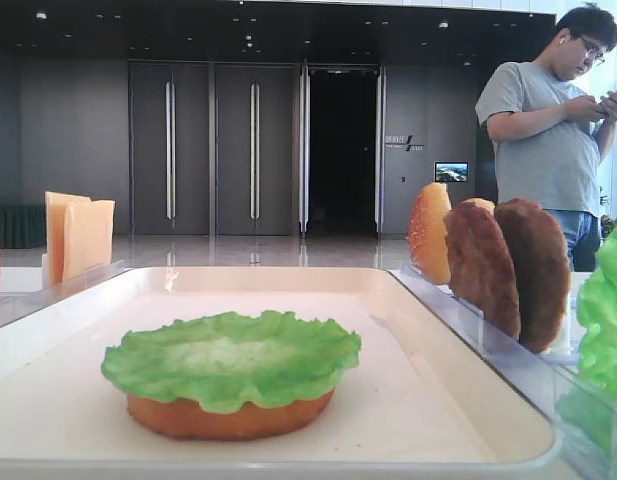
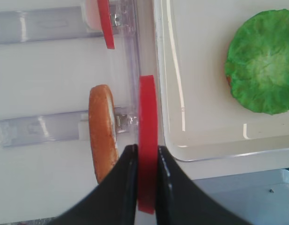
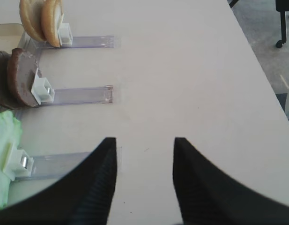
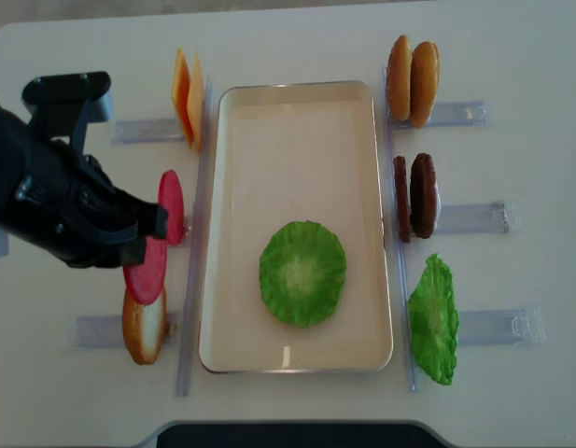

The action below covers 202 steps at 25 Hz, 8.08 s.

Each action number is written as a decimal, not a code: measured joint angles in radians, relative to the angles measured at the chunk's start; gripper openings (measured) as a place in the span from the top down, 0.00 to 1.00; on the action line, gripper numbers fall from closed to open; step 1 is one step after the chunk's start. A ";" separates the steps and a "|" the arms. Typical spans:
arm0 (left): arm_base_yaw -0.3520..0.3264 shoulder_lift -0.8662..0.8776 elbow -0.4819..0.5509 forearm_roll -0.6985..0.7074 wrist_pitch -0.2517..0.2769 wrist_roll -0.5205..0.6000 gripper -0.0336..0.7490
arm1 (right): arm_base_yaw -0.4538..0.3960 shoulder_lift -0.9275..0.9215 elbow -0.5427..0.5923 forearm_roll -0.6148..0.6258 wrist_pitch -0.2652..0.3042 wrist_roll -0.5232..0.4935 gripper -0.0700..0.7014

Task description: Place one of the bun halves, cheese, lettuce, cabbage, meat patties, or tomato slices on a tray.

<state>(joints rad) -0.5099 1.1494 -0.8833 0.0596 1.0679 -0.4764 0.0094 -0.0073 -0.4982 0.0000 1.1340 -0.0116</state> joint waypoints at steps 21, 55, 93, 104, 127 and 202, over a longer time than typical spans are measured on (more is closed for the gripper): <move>-0.005 0.106 0.124 -0.727 -0.462 0.527 0.88 | 0.000 0.000 0.000 0.000 0.000 0.000 0.51; 0.077 0.354 0.213 -1.527 -0.419 1.354 0.88 | 0.025 0.000 0.000 0.000 0.000 0.000 0.51; 0.166 0.562 0.355 -1.761 -0.262 1.753 0.88 | 0.025 0.000 0.000 0.000 0.000 0.000 0.51; 0.166 0.616 0.315 -1.763 -0.220 1.779 0.88 | 0.025 0.000 0.000 0.000 0.001 0.000 0.51; 0.166 0.616 0.314 -1.764 -0.229 1.753 0.43 | 0.025 0.000 0.000 0.000 0.001 0.000 0.51; 0.505 0.182 -0.165 0.000 0.123 0.352 0.46 | 0.052 0.000 0.000 0.000 0.001 0.000 0.51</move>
<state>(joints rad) -0.0052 1.3316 -1.0484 0.0597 1.1914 -0.1239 0.0619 -0.0073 -0.4982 0.0000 1.1349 -0.0116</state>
